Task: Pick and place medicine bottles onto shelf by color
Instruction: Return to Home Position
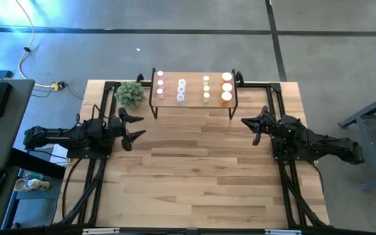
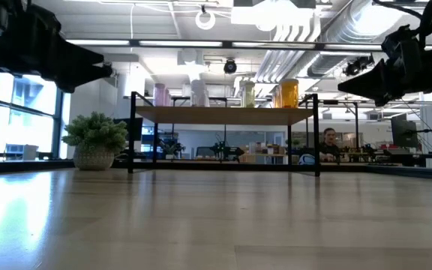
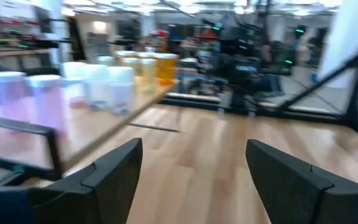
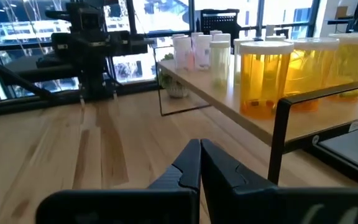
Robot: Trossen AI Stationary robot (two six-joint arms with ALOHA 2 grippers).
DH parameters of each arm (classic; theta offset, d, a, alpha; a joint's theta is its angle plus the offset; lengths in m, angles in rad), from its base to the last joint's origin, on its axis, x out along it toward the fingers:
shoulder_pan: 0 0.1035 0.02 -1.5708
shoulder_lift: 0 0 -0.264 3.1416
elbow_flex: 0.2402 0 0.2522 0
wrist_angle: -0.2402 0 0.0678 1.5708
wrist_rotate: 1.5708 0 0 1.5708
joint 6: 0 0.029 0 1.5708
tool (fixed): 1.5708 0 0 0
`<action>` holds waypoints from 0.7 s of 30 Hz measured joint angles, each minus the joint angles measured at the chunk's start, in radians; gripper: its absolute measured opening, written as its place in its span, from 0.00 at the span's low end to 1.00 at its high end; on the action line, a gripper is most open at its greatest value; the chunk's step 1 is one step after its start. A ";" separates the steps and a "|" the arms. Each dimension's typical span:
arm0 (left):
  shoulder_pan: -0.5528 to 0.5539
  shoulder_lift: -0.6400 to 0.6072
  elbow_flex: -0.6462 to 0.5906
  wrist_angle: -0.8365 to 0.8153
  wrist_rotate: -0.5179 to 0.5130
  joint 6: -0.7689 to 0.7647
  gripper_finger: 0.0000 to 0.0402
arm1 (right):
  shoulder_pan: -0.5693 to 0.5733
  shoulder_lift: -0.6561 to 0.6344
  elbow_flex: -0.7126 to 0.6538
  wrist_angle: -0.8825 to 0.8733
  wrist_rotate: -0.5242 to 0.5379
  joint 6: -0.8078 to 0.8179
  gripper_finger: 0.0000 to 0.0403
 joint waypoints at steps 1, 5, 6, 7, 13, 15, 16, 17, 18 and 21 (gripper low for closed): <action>0.000 0.000 0.000 0.002 -0.021 0.000 0.69 | 0.000 0.000 0.000 -0.004 -0.002 0.000 0.01; 0.000 0.000 0.000 0.002 -0.047 0.000 0.69 | 0.000 0.000 0.000 -0.004 -0.002 0.000 0.01; 0.000 0.000 0.000 0.002 -0.048 0.000 0.69 | 0.000 0.000 0.000 -0.004 -0.002 0.000 0.01; 0.000 0.000 0.000 0.002 -0.048 0.000 0.69 | 0.000 0.000 0.000 -0.004 -0.002 0.000 0.01; 0.000 0.000 0.000 0.002 -0.051 0.000 0.69 | 0.000 0.000 0.000 -0.004 -0.001 0.000 0.01; 0.000 0.000 0.000 0.002 -0.051 0.000 0.69 | 0.000 0.000 0.000 -0.004 -0.001 0.000 0.01; 0.000 0.000 0.000 0.002 -0.051 0.000 0.69 | 0.000 0.000 0.000 -0.004 -0.001 0.000 0.01; 0.000 0.000 0.000 0.002 -0.051 0.000 0.69 | 0.000 0.000 0.000 -0.004 -0.001 0.000 0.01; 0.000 0.000 0.000 0.002 -0.051 0.000 0.69 | 0.000 0.000 0.000 -0.004 -0.001 0.000 0.01; 0.000 0.000 0.000 0.002 -0.051 0.000 0.69 | 0.000 0.000 0.000 -0.004 -0.001 0.000 0.01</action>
